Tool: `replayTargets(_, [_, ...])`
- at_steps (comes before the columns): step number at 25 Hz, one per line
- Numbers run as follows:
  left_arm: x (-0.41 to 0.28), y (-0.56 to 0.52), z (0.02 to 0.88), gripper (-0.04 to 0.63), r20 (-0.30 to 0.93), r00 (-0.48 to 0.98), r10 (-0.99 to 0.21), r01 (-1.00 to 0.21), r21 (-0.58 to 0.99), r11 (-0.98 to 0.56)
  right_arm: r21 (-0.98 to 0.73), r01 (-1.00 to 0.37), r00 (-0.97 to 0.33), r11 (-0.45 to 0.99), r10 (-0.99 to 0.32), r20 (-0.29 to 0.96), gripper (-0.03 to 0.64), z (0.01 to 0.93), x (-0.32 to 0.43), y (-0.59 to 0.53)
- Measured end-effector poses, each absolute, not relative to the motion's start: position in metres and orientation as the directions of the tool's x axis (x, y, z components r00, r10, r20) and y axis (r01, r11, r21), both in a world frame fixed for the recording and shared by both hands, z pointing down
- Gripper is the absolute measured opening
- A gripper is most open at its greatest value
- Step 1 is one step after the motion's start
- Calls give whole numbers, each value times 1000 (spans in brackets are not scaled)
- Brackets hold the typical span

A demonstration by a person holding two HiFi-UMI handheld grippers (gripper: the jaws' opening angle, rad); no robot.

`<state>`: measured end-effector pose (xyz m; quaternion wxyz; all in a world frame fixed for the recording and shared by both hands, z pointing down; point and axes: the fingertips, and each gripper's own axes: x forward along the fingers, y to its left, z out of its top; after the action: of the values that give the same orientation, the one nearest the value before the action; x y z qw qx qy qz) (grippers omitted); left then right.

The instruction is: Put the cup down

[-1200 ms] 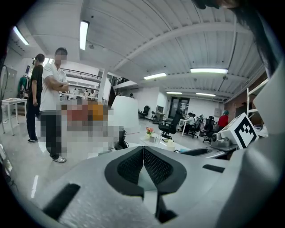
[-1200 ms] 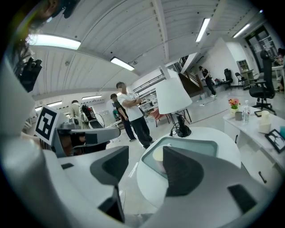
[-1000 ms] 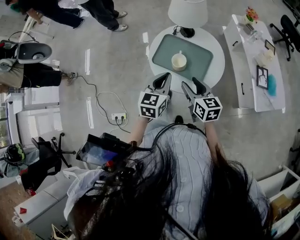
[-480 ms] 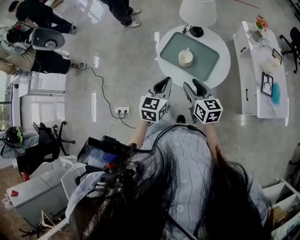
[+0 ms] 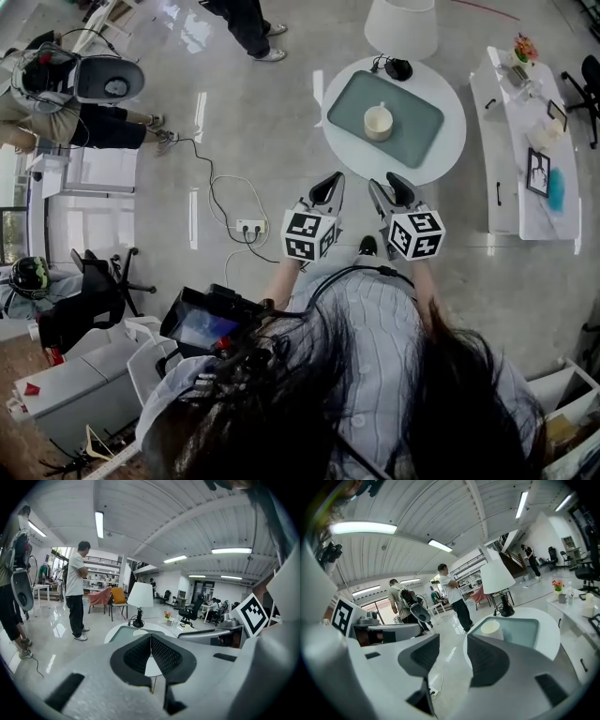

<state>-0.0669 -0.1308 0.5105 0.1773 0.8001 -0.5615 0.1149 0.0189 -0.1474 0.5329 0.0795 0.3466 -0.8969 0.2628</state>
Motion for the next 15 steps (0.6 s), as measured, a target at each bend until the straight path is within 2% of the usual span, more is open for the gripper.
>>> replayTargets(15, [-94, -55, 505, 15, 348, 387, -854, -922, 176, -346, -409, -680, -730, 608, -608, 311, 158, 519, -15, -71])
